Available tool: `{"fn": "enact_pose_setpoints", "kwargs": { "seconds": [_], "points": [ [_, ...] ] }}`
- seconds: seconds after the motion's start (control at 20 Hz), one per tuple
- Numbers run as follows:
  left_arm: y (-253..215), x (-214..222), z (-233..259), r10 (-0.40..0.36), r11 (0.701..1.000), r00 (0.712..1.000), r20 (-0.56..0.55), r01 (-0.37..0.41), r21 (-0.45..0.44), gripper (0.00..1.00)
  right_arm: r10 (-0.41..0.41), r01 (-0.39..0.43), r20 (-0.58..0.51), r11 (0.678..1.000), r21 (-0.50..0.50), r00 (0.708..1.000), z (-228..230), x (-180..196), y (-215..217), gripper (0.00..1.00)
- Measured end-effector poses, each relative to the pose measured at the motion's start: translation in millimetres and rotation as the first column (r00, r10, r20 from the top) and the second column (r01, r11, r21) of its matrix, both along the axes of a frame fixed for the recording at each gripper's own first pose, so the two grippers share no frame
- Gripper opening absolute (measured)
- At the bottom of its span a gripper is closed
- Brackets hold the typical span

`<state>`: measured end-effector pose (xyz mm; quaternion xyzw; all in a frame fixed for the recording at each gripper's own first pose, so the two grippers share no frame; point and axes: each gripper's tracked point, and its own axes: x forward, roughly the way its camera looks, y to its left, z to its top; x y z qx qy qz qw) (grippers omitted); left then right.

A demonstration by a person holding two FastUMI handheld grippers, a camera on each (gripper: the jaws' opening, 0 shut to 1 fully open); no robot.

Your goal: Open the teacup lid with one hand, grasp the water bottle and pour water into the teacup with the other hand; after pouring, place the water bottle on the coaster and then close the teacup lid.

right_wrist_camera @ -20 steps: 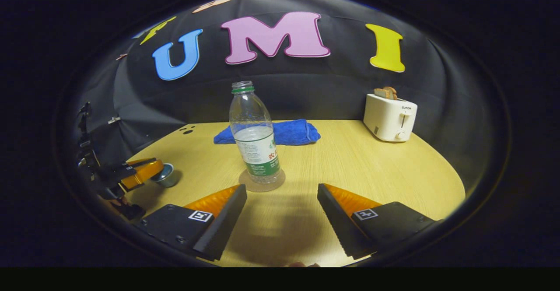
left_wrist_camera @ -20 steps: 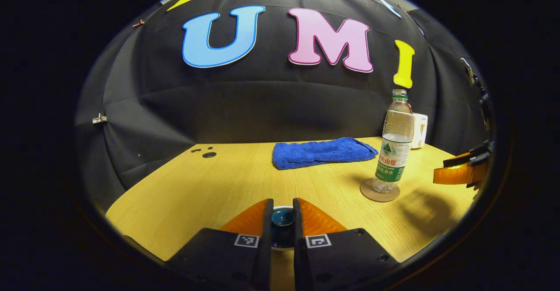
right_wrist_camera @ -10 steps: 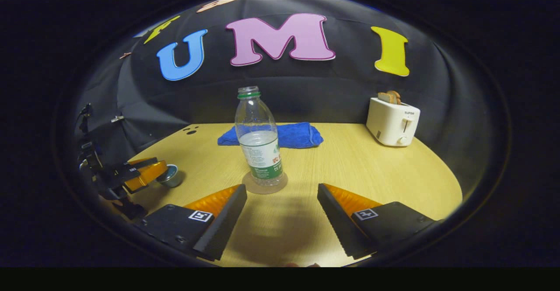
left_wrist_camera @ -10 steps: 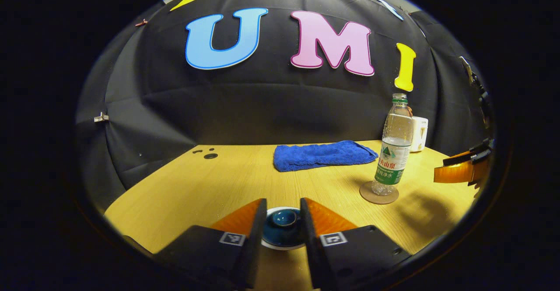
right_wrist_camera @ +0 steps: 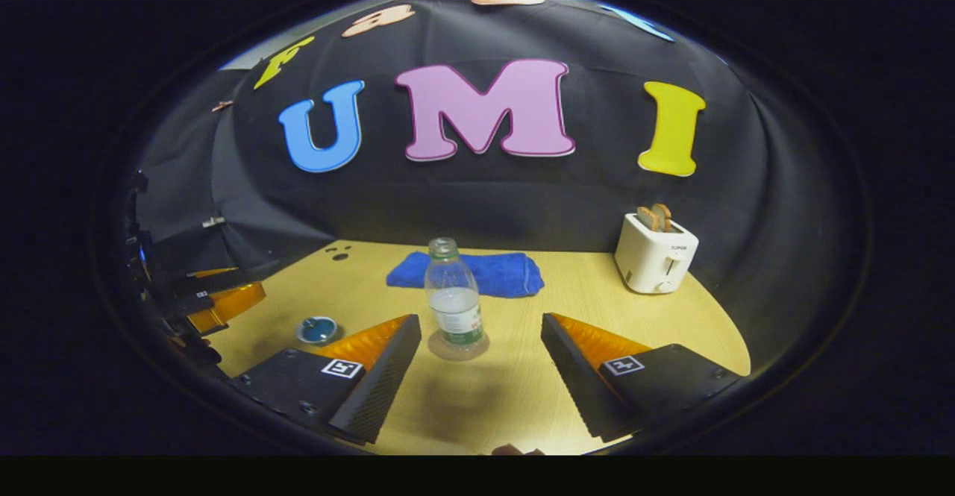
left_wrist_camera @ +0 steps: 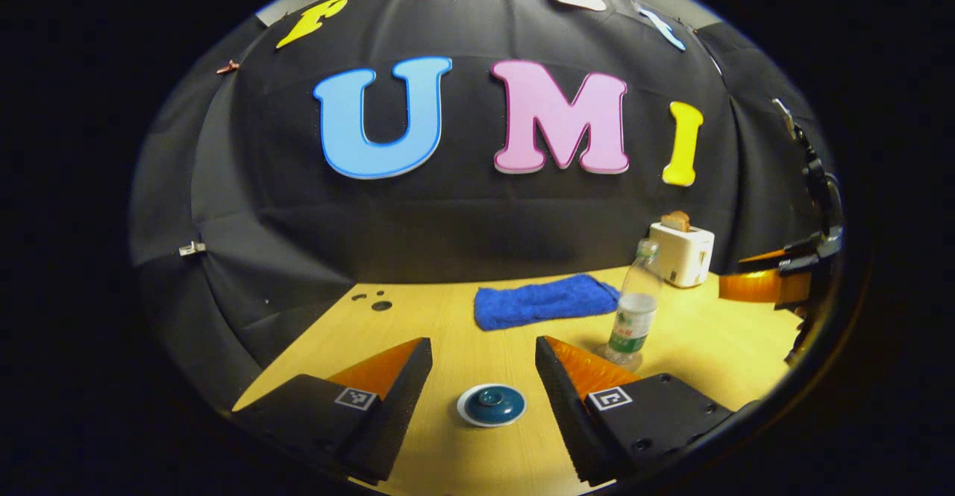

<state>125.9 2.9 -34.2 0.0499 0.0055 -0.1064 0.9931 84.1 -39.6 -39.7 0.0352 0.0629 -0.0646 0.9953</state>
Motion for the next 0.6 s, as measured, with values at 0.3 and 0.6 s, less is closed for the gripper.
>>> {"fn": "enact_pose_setpoints", "kwargs": {
  "seconds": [0.3,0.6],
  "points": [
    [-6,-51,102,0.029,0.998,0.993,0.111,-0.021,-0.065,0.88,0.043,-0.048,0.059,0.995,0.084,0.997,42,-38,23,1.0],
    [-10,-97,143,0.024,0.996,0.986,0.164,-0.009,-0.094,0.88,0.016,-0.023,0.125,0.998,0.054,0.992,76,-71,5,1.0]
  ]
}}
